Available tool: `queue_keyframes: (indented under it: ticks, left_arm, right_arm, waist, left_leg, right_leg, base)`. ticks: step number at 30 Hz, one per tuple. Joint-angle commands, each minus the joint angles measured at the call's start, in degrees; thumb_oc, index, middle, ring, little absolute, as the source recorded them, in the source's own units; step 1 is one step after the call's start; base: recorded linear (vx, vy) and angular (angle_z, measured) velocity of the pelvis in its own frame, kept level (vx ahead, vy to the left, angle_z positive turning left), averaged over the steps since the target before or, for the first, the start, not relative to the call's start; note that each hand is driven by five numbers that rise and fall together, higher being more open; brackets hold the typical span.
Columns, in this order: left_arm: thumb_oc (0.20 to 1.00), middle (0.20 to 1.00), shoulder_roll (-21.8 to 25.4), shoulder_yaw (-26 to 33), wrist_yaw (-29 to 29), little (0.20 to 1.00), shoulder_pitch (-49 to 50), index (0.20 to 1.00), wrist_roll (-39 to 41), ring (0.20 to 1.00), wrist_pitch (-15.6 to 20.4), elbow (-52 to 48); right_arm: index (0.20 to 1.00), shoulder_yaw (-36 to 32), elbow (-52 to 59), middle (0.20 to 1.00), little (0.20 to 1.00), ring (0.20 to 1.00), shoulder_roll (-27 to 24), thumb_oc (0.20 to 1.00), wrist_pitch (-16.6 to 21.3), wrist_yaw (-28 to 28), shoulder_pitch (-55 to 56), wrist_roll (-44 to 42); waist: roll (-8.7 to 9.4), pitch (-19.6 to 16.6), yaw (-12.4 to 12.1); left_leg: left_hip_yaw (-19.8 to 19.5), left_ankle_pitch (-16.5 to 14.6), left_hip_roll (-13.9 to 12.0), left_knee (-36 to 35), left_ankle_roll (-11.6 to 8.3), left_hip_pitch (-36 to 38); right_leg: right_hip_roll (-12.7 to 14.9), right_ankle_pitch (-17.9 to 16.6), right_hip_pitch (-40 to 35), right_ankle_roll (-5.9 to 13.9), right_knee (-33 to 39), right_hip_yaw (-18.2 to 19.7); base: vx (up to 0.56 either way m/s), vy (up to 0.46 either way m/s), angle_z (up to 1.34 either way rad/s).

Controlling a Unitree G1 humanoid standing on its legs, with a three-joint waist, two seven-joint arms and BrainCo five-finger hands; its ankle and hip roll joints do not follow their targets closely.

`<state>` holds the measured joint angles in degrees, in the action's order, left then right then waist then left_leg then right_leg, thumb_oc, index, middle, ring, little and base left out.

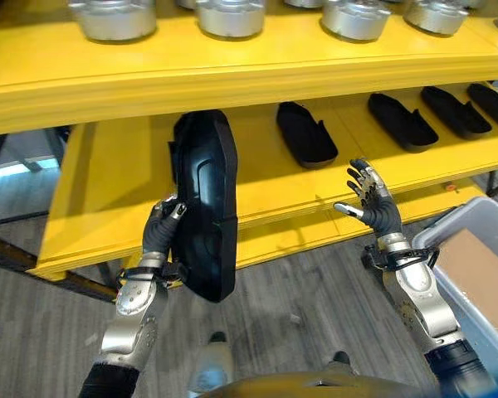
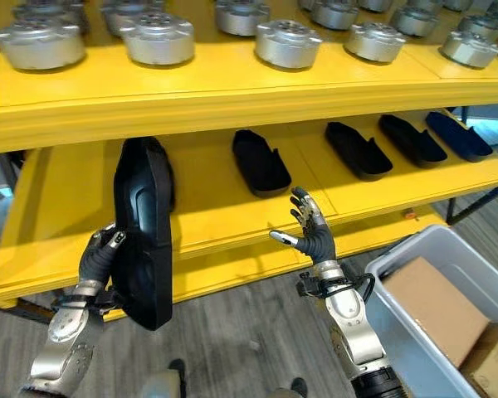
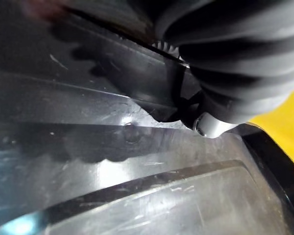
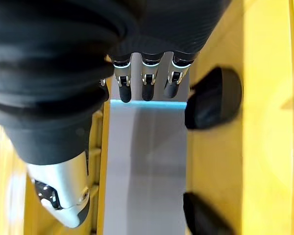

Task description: Move parts from the plastic box to the shelf.

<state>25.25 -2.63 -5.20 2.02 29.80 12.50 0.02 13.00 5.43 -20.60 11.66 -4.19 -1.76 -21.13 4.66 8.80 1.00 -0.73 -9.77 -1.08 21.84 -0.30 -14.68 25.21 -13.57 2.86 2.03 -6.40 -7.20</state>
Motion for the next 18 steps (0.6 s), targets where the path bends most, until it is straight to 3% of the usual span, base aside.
queue_keyframes:
  ticks: [1,4,6,7,8,10,13,15,16,17,18]
  left_arm:
    - [0.200,0.200,-0.4,1.6,-0.2,0.200,0.5,0.200,-1.2,0.200,4.1,-5.1]
    - [0.200,0.200,-1.4,1.4,-0.9,0.200,0.0,0.200,-0.8,0.200,3.8,-5.1]
    - [0.200,0.200,-2.0,1.4,-1.3,0.200,-0.1,0.200,-0.6,0.200,3.8,-5.4]
    - [0.200,0.200,-2.2,1.7,-1.4,0.200,0.1,0.200,-0.5,0.200,3.9,-5.7]
    - [0.200,0.200,-2.9,1.8,-1.3,0.200,0.8,0.200,0.0,0.200,4.2,-5.9]
    - [0.200,0.200,-2.9,1.4,-0.6,0.200,0.7,0.200,0.9,0.200,4.3,-5.9]
    - [0.200,0.200,-3.5,1.0,0.2,0.200,0.8,0.200,1.8,0.200,4.2,-5.9]
    - [0.200,0.200,-3.8,1.1,0.1,0.200,0.8,0.200,1.8,0.200,4.1,-6.1]
    - [0.200,0.200,-3.8,1.1,0.1,0.200,0.8,0.200,1.8,0.200,4.1,-6.1]
    - [0.200,0.200,-3.8,1.7,-0.3,0.200,1.6,0.200,2.1,0.200,4.3,-6.2]
    - [0.200,0.200,-3.9,2.8,-1.3,0.200,2.1,0.200,1.7,0.200,4.6,-6.7]
  right_arm:
    - [1.000,1.6,0.0,1.000,1.000,1.000,-1.4,1.000,2.7,0.9,-2.9,-0.3]
    - [1.000,3.1,-0.7,1.000,1.000,1.000,-1.2,1.000,2.9,2.1,-3.2,-1.8]
    - [1.000,4.6,-1.7,1.000,1.000,1.000,-0.9,1.000,3.1,2.4,-4.0,-2.7]
    - [1.000,5.1,-1.7,1.000,1.000,1.000,-0.8,1.000,3.2,2.5,-4.2,-3.0]
    - [1.000,6.1,-1.0,1.000,1.000,1.000,-1.1,1.000,3.3,2.8,-4.1,-3.3]
    - [1.000,6.8,-0.5,1.000,1.000,1.000,-1.8,1.000,3.1,3.0,-5.4,-3.8]
    - [1.000,5.5,-0.5,1.000,1.000,1.000,-3.6,1.000,3.4,2.7,-4.9,-3.7]
    - [1.000,4.9,-0.4,1.000,1.000,1.000,-3.9,1.000,3.6,1.9,-4.8,-3.7]
    - [1.000,4.9,-0.4,1.000,1.000,1.000,-3.9,1.000,3.6,1.9,-4.8,-3.7]
    - [1.000,4.8,-0.1,1.000,1.000,1.000,-3.9,1.000,3.7,1.8,-4.8,-3.9]
    - [1.000,5.1,-0.7,1.000,1.000,1.000,-3.6,1.000,3.8,1.6,-4.7,-4.1]
  waist:
    - [-1.40,-2.0,2.2]
    - [-1.46,-1.9,2.5]
    - [-0.77,-2.4,2.3]
    - [-0.37,-2.6,2.0]
    - [0.59,-3.2,1.6]
    - [0.78,-3.3,1.4]
    - [0.79,-2.3,1.2]
    - [0.88,-1.8,1.9]
    - [0.88,-1.8,1.9]
    - [0.82,-1.6,1.8]
    - [0.27,-1.6,1.3]
  left_leg:
    - [0.1,5.1,0.7,-18.3,2.88,13.6]
    - [0.8,7.1,1.0,-21.6,3.53,15.3]
    - [1.2,7.8,1.6,-22.2,3.45,15.1]
    - [1.6,7.9,1.8,-22.3,3.30,15.0]
    - [1.5,7.8,2.5,-21.6,2.79,14.4]
    - [2.0,7.1,2.6,-19.6,2.28,13.8]
    - [3.5,4.0,2.8,-10.1,0.74,10.6]
    - [6.2,3.1,-0.8,-7.6,0.03,10.2]
    - [6.2,3.1,-0.8,-7.6,0.03,10.2]
    - [5.1,3.4,-4.4,-7.4,-0.94,11.1]
    - [0.3,6.4,-8.8,-9.5,-2.14,12.0]
  right_leg:
    - [-10.9,5.3,4.4,6.03,-7.8,7.5]
    - [-20.8,12.9,5.9,2.94,-9.7,2.6]
    - [-24.4,14.6,5.9,2.30,-8.7,1.1]
    - [-24.7,14.9,4.9,1.99,-7.4,0.5]
    - [-24.9,14.9,2.3,1.58,-2.0,3.1]
    - [-25.8,14.0,0.4,1.23,0.7,5.4]
    - [-24.1,13.7,-1.6,0.49,2.2,2.4]
    - [-22.9,13.7,-1.6,0.41,1.8,1.4]
    - [-22.9,13.7,-1.6,0.41,1.8,1.4]
    - [-22.3,14.1,-1.3,0.54,1.1,1.8]
    - [-21.9,14.9,-0.3,1.25,-0.3,3.0]
  base:
    - [0.03,0.314,-0.05]
    - [-0.02,0.135,-0.23]
    - [-0.03,0.016,-0.34]
    - [-0.01,-0.102,-0.24]
    - [0.01,-0.132,-0.20]
    - [0.01,-0.117,-0.03]
    - [-0.01,-0.067,0.44]
    - [-0.05,0.011,0.59]
    - [-0.05,0.060,0.35]
    - [-0.03,0.142,0.33]
    - [-0.06,0.221,0.18]
